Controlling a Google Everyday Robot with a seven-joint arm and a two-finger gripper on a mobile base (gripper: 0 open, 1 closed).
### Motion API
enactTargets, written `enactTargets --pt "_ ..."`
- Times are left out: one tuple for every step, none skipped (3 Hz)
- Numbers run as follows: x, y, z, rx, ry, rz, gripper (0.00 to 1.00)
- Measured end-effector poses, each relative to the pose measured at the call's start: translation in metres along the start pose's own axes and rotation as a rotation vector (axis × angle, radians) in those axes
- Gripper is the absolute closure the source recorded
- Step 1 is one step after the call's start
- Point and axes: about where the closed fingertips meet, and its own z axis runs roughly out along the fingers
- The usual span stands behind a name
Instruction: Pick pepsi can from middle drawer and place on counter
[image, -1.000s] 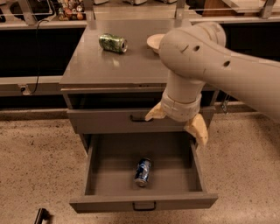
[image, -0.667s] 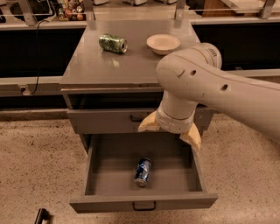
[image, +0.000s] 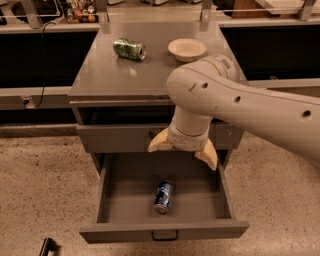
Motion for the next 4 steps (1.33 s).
enactTargets --pt "0.006 -0.014 0.052 0.018 -0.045 -0.055 0.0" --pt "0.004 -0.041 0.123 0.105 -0.064 -0.086 0.0" --pt "0.012 -0.059 0.136 0.177 -0.04 -0.079 0.0" --pt "0.012 -0.059 0.136 0.177 -0.039 -0.08 0.0"
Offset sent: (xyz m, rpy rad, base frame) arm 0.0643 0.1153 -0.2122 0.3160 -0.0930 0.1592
